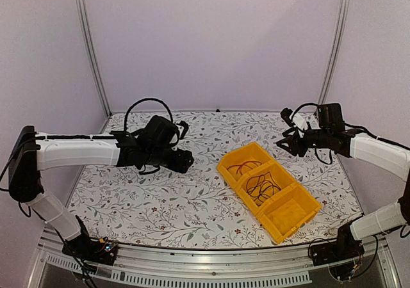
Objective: Untangle the cables
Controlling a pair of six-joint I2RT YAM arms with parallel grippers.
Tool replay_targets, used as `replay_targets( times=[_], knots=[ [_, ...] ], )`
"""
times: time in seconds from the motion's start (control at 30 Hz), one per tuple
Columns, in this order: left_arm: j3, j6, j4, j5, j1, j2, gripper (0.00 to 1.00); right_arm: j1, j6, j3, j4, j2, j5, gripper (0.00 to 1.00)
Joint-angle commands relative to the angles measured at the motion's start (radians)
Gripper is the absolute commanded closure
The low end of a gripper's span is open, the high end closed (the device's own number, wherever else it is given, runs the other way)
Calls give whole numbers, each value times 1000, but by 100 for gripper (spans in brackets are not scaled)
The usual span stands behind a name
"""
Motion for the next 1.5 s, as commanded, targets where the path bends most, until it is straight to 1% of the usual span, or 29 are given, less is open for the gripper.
replay_targets(
  times=[0.0, 0.1, 0.3, 0.63, 0.83, 1.07, 1.3, 1.47],
  knots=[
    [-71, -72, 13, 16, 95, -24, 30, 3, -14, 2, -10, 8, -17, 49],
    [-65, -72, 14, 22, 134, 15, 30, 2, -21, 1, -10, 12, -9, 49],
    [-17, -49, 19, -17, 185, 115, 30, 3, -24, 3, -17, 26, -17, 49],
    [80, 3, 7, -13, 223, 244, 34, 2, -39, 2, -24, 24, -6, 49],
    [99, 21, 6, -16, 232, 266, 40, 2, -43, 3, -28, 29, -11, 49],
    [107, 40, -17, -8, 234, 249, 47, 2, -60, 1, -34, 21, -2, 49],
    [147, 40, -46, -6, 246, 257, 49, 3, -49, 6, -36, 31, -20, 49],
    [190, 50, -51, 58, 263, 303, 52, 3, -45, 19, -50, 57, -26, 49]
  ],
)
